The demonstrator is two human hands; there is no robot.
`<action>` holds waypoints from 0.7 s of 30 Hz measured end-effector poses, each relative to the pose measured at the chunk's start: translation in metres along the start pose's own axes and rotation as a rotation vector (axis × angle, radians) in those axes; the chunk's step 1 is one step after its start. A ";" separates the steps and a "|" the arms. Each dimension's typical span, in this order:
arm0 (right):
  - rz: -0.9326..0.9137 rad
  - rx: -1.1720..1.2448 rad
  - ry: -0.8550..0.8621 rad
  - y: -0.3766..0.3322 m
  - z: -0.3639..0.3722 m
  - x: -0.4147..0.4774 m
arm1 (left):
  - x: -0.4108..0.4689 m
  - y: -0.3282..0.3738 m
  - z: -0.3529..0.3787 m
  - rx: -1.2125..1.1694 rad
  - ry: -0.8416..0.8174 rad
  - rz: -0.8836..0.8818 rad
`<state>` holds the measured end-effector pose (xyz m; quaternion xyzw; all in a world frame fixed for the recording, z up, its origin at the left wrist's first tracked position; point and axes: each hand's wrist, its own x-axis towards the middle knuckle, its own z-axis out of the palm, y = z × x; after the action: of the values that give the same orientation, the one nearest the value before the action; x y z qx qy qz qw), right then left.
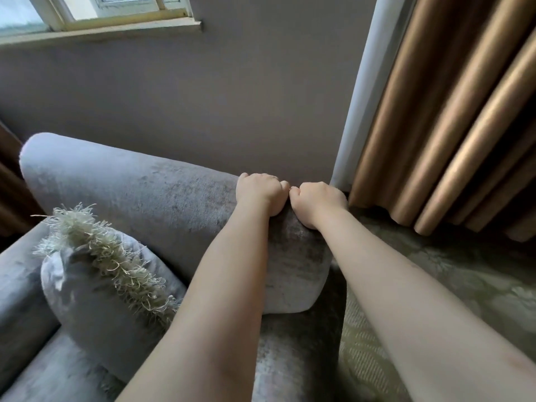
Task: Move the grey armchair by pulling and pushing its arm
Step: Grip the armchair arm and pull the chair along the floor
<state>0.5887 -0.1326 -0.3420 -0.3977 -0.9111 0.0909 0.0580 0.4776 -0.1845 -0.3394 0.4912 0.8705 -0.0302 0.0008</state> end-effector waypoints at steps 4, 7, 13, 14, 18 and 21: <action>0.043 -0.009 0.000 0.003 -0.003 -0.023 | -0.019 0.009 0.001 -0.016 0.006 0.029; 0.076 -0.011 -0.017 0.007 -0.005 -0.039 | -0.030 0.015 0.000 -0.037 0.004 0.055; 0.138 -0.035 -0.083 0.012 -0.008 -0.063 | -0.050 0.027 0.000 -0.074 -0.001 0.103; 0.144 -0.041 -0.084 0.012 -0.008 -0.062 | -0.049 0.027 0.000 -0.076 0.003 0.107; 0.145 -0.067 -0.050 0.016 -0.003 -0.059 | -0.049 0.028 0.003 -0.116 0.075 0.099; 0.134 -0.080 -0.028 0.018 -0.001 -0.057 | -0.047 0.029 0.004 -0.160 0.098 0.062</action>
<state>0.6404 -0.1624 -0.3468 -0.4586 -0.8860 0.0638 0.0231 0.5264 -0.2105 -0.3430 0.5174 0.8534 0.0635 -0.0014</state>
